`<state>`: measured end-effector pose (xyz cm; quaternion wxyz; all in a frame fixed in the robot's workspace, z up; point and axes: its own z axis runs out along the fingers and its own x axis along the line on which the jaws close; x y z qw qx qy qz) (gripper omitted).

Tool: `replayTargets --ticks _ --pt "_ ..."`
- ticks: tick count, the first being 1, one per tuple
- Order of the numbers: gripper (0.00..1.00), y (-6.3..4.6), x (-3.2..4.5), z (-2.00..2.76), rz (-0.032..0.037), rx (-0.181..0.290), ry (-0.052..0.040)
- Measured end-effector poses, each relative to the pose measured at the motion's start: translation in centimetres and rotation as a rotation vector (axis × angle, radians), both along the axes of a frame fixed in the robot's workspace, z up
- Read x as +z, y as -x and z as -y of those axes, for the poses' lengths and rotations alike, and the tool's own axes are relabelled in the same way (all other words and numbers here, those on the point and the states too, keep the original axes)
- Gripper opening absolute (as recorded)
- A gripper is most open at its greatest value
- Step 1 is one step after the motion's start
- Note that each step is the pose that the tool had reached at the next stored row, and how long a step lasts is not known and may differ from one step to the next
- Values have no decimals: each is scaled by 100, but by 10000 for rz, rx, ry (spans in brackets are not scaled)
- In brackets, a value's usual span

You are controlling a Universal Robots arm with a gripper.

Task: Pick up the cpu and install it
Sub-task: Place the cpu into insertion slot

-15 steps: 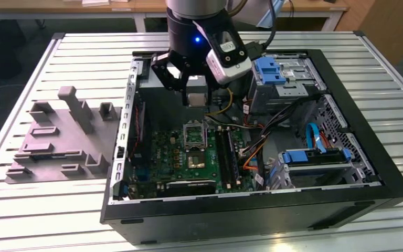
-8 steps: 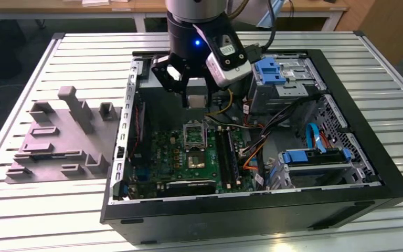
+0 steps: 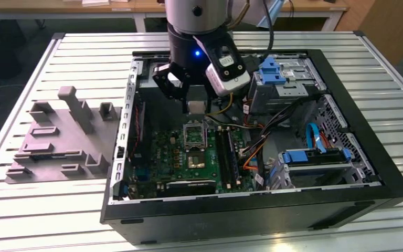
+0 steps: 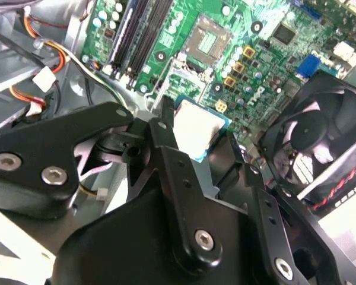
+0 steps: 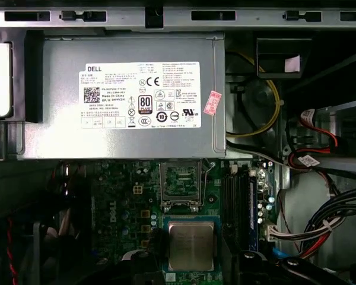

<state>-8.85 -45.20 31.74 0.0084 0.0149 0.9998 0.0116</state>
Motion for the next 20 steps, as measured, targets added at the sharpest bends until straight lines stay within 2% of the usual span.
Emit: replayTargets --ticks 7,12,17,20 --pt "47 1 -125 32 -23 38 3" --pt "47 -1 -166 38 -24 47 14" --pt "47 -2 -216 96 -24 51 19" --pt "47 -1 -268 112 -34 71 22"
